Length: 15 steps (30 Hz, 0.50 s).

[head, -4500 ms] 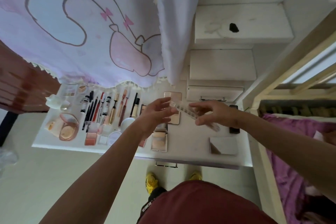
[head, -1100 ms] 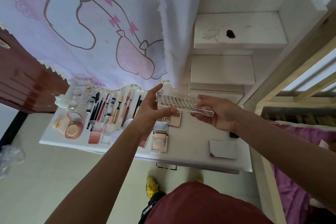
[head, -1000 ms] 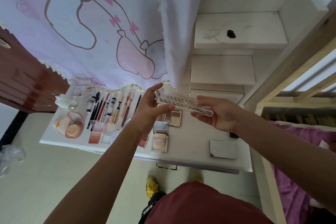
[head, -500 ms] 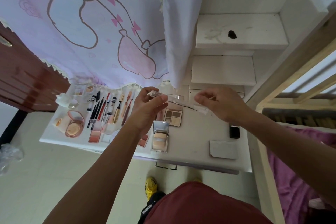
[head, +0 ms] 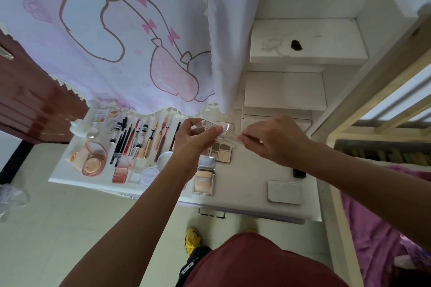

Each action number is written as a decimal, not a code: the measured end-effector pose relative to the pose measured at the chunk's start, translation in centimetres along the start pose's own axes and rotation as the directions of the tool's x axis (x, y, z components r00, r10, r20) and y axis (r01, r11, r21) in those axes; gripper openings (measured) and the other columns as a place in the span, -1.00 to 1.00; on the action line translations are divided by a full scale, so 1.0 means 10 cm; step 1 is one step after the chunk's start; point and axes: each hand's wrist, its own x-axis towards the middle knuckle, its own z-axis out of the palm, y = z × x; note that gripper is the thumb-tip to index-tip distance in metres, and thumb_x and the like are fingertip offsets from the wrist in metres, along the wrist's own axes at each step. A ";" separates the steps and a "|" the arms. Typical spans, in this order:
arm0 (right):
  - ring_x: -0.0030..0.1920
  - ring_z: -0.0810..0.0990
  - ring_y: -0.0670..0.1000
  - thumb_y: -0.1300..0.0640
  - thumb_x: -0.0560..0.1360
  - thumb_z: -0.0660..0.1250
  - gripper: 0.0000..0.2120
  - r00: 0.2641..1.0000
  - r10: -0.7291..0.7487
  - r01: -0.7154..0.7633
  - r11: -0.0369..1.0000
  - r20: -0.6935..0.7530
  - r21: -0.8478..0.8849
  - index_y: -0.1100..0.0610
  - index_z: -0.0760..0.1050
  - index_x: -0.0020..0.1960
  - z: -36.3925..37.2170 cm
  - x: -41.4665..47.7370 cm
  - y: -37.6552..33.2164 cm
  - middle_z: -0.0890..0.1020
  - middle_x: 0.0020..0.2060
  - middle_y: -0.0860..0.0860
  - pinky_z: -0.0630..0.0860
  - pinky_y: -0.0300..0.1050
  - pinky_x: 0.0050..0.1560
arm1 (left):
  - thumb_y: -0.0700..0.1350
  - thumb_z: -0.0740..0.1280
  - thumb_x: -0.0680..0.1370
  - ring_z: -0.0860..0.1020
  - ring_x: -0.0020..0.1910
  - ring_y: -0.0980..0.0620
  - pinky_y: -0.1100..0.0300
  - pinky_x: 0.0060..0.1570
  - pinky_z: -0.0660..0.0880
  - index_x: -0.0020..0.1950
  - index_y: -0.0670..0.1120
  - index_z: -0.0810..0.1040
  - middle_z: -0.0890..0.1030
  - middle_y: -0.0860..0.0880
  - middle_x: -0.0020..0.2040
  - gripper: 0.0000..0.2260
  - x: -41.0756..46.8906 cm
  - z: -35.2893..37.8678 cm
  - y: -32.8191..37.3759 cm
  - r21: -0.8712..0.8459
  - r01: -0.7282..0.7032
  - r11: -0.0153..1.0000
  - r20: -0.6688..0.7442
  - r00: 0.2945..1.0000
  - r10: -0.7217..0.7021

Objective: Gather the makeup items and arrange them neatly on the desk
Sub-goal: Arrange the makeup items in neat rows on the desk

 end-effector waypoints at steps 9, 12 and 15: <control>-0.49 0.53 0.14 0.07 0.54 0.07 -0.63 0.997 -0.077 0.077 0.995 -0.003 -0.063 0.21 0.62 -0.09 0.03 0.08 -0.09 0.66 -0.35 0.07 0.46 -0.06 -0.52 | 0.02 0.60 0.14 0.64 0.03 -0.19 -0.11 0.14 0.57 0.18 -0.16 0.48 0.62 -0.25 0.06 -0.31 0.03 0.00 -0.03 0.068 0.041 0.997 -0.045 0.998 -0.038; -0.49 0.52 0.13 0.07 0.53 0.09 -0.64 0.996 -0.084 0.084 0.994 -0.005 -0.066 0.21 0.62 -0.08 0.04 0.08 -0.08 0.64 -0.36 0.07 0.46 -0.05 -0.52 | 0.01 0.60 0.16 0.63 0.06 -0.25 -0.14 0.16 0.55 0.21 -0.15 0.47 0.57 -0.35 0.11 -0.32 0.02 -0.01 -0.04 0.050 0.048 0.998 -0.014 0.999 -0.047; -0.43 0.56 0.07 0.02 0.50 0.14 -0.66 0.999 -0.046 0.046 0.999 0.003 0.008 0.15 0.64 -0.01 0.02 0.08 -0.10 0.68 -0.28 0.01 0.50 -0.08 -0.46 | -0.05 0.58 0.19 0.62 -0.04 -0.13 -0.09 0.13 0.57 0.16 -0.11 0.48 0.55 -0.25 -0.01 -0.41 0.02 -0.04 -0.04 0.008 0.043 0.999 0.031 0.999 -0.043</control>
